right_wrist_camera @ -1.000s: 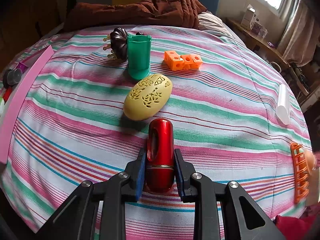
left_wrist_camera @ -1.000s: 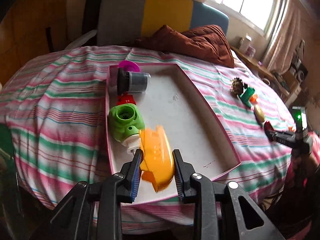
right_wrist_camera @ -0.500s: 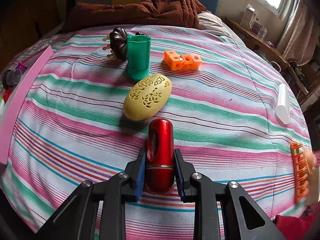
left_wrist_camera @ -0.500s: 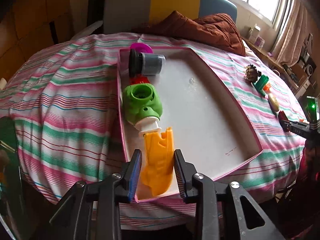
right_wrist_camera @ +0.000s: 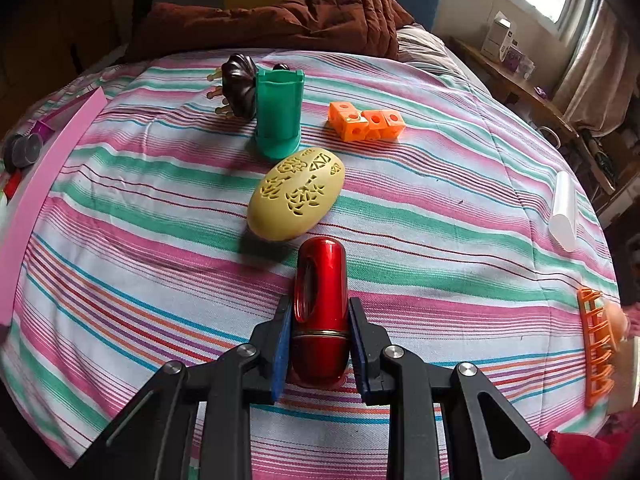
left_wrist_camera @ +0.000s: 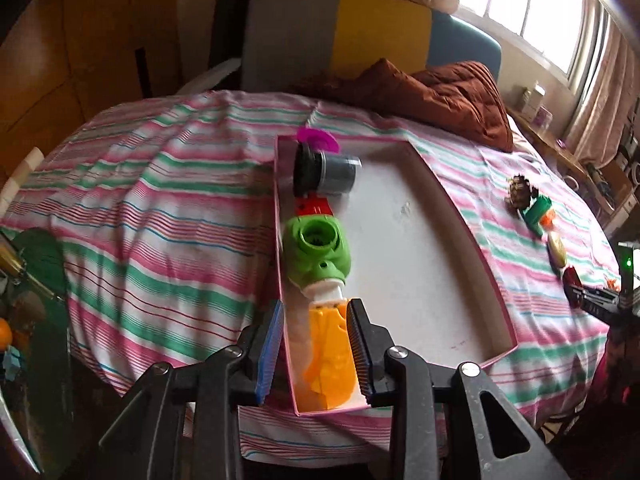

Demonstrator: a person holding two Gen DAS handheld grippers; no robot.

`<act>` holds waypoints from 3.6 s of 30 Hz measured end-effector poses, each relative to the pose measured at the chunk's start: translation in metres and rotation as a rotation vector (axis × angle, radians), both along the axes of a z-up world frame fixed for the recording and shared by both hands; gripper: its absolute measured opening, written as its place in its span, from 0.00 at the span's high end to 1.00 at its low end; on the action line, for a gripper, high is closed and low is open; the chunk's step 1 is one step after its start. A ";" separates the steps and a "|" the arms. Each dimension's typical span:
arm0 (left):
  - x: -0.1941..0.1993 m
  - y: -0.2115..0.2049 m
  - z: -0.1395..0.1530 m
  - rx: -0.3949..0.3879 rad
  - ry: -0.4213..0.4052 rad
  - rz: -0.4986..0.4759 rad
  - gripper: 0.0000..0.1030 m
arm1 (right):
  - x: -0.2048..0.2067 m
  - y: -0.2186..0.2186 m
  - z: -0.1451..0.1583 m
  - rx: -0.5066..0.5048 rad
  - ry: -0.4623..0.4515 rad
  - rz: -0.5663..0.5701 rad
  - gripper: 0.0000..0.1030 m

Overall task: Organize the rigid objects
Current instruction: 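Lower the yellow piece into the tray with the left gripper while the right gripper holds the red cylinder, then carry the red cylinder into the tray and open the right gripper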

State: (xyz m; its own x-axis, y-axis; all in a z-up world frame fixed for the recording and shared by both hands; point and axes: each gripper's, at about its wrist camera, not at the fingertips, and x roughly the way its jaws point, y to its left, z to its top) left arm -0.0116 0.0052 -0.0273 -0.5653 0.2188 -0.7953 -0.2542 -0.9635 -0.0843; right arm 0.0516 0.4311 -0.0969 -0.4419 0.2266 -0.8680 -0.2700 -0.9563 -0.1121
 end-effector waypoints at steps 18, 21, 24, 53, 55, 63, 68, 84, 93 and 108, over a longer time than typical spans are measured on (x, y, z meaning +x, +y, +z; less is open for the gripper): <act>0.002 -0.001 0.007 0.004 0.029 0.001 0.69 | -0.001 -0.007 0.005 -0.004 -0.039 -0.073 0.74; 0.001 -0.003 0.005 0.007 0.025 0.004 0.69 | 0.000 -0.013 0.007 -0.022 -0.040 -0.078 0.75; 0.001 -0.006 0.004 0.009 0.024 0.009 0.69 | 0.002 -0.020 0.008 -0.047 -0.037 -0.077 0.75; -0.004 -0.023 0.011 0.007 0.059 0.055 0.69 | -0.123 -0.208 0.076 -0.229 0.127 0.320 0.75; -0.004 -0.023 0.010 0.005 0.054 0.055 0.69 | -0.131 -0.214 0.073 -0.232 0.120 0.328 0.75; -0.004 -0.023 0.009 0.005 0.050 0.052 0.69 | -0.147 -0.230 0.072 -0.244 0.114 0.346 0.75; -0.004 -0.021 0.008 0.007 0.042 0.043 0.69 | -0.154 -0.234 0.068 -0.244 0.097 0.347 0.75; -0.010 -0.028 0.002 0.014 0.026 0.056 0.69 | -0.209 -0.245 0.053 -0.238 0.052 0.303 0.75; -0.018 -0.036 -0.002 0.019 0.012 0.083 0.69 | -0.257 -0.262 0.029 -0.244 -0.005 0.282 0.74; -0.019 -0.038 0.005 0.015 0.031 0.102 0.69 | -0.234 -0.245 0.057 -0.312 0.119 0.297 0.66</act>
State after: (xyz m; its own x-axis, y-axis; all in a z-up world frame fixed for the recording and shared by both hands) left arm -0.0303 -0.0328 -0.0225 -0.6094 0.1710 -0.7742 -0.1578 -0.9831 -0.0930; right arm -0.1819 0.1864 -0.0399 -0.5497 -0.1895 -0.8136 0.0275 -0.9775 0.2090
